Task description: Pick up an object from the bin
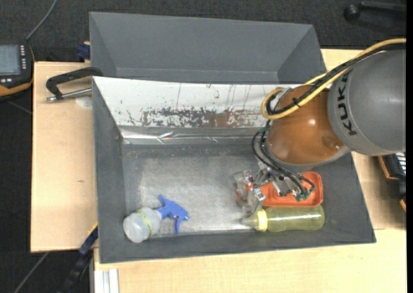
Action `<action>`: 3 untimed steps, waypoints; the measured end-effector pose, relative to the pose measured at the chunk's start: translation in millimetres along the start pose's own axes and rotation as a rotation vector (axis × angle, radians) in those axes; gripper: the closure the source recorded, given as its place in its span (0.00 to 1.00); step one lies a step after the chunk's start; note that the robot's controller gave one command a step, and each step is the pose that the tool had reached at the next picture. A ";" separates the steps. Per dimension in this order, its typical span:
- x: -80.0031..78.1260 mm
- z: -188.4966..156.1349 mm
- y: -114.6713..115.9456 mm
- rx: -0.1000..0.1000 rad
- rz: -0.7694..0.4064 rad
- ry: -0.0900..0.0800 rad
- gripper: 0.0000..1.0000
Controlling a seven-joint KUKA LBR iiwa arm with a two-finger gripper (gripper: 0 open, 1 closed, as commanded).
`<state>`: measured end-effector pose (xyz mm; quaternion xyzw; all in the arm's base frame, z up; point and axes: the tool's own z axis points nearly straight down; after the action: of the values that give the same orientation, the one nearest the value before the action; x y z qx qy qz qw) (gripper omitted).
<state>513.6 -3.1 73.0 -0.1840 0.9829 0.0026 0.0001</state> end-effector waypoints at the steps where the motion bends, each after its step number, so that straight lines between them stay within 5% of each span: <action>1: -30.9 -123.3 -9.1 0.005 0.021 -0.011 0.00; 2: -28.5 -119.2 -8.3 0.001 0.021 -0.002 0.00; 3: -8.9 -71.1 -8.2 0.005 -0.006 -0.012 0.00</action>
Offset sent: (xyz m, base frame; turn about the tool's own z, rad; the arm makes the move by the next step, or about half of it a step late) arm 0.0000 0.0000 0.0000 0.0000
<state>524.9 -7.9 144.1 -0.1872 0.9823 0.0015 0.0064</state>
